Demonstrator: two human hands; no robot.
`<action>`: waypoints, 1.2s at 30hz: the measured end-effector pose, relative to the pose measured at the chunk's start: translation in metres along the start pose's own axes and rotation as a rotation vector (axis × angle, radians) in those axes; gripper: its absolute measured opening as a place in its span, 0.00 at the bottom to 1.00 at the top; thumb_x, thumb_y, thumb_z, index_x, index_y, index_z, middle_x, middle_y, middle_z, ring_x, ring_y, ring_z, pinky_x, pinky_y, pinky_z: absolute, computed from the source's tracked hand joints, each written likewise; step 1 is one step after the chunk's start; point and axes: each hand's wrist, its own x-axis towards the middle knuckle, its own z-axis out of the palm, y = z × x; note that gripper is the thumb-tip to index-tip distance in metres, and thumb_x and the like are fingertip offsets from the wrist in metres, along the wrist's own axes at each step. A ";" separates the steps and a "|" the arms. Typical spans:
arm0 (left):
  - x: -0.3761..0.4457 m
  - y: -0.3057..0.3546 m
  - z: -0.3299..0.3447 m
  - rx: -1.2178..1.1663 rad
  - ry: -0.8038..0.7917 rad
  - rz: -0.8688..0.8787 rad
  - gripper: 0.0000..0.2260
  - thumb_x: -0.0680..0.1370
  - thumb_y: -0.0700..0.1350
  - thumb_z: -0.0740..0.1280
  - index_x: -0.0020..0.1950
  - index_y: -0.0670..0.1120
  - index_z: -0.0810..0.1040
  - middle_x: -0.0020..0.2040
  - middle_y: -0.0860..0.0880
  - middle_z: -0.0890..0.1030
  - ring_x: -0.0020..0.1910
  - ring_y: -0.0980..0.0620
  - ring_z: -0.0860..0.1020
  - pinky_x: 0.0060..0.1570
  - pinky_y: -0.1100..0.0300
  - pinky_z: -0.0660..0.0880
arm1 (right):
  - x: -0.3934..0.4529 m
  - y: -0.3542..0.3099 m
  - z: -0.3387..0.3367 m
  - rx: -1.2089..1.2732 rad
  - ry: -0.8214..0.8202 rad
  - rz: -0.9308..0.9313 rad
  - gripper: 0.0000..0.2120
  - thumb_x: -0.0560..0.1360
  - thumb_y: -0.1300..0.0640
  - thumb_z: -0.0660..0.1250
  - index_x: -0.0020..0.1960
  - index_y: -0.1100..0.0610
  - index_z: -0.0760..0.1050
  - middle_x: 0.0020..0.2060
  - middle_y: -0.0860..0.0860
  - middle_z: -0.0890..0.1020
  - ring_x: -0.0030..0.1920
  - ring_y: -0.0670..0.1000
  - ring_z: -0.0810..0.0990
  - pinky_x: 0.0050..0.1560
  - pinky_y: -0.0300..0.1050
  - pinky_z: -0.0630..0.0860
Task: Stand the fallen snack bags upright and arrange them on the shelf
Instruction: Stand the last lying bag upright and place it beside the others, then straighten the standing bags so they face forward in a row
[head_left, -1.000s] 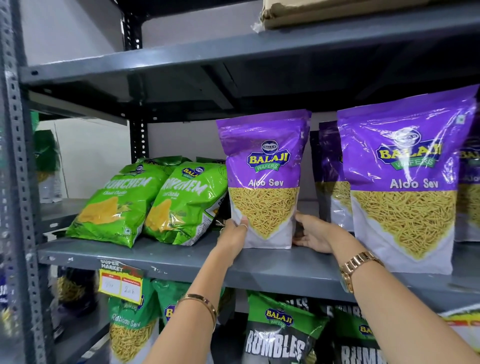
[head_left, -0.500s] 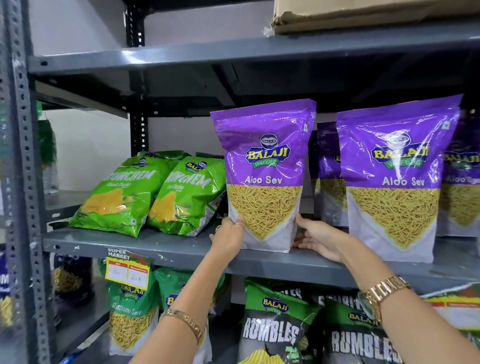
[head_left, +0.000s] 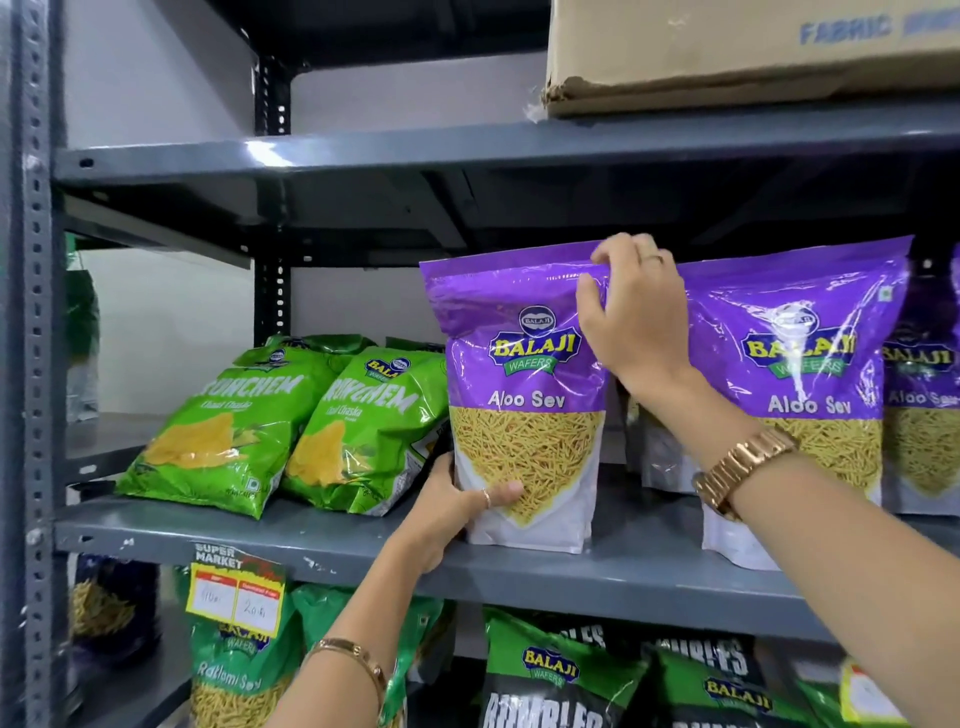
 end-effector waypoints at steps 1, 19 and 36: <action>0.001 -0.001 0.000 0.005 -0.008 0.010 0.41 0.56 0.46 0.79 0.66 0.44 0.67 0.59 0.48 0.80 0.56 0.52 0.79 0.53 0.59 0.74 | 0.009 -0.005 0.000 -0.027 0.012 -0.044 0.11 0.73 0.58 0.59 0.51 0.63 0.72 0.48 0.61 0.78 0.48 0.61 0.74 0.45 0.51 0.70; 0.004 -0.006 -0.003 0.072 -0.082 0.114 0.35 0.62 0.37 0.79 0.63 0.49 0.66 0.61 0.52 0.77 0.58 0.58 0.76 0.52 0.68 0.75 | 0.057 -0.048 0.063 -0.152 -0.262 -0.266 0.11 0.76 0.52 0.60 0.51 0.56 0.78 0.50 0.55 0.81 0.53 0.58 0.77 0.57 0.54 0.63; 0.008 -0.013 -0.001 0.084 -0.070 0.130 0.37 0.61 0.40 0.79 0.63 0.50 0.63 0.57 0.56 0.75 0.54 0.65 0.74 0.43 0.77 0.74 | 0.037 0.010 0.014 0.115 0.155 -0.010 0.10 0.73 0.56 0.58 0.45 0.58 0.76 0.42 0.57 0.81 0.46 0.60 0.76 0.49 0.52 0.69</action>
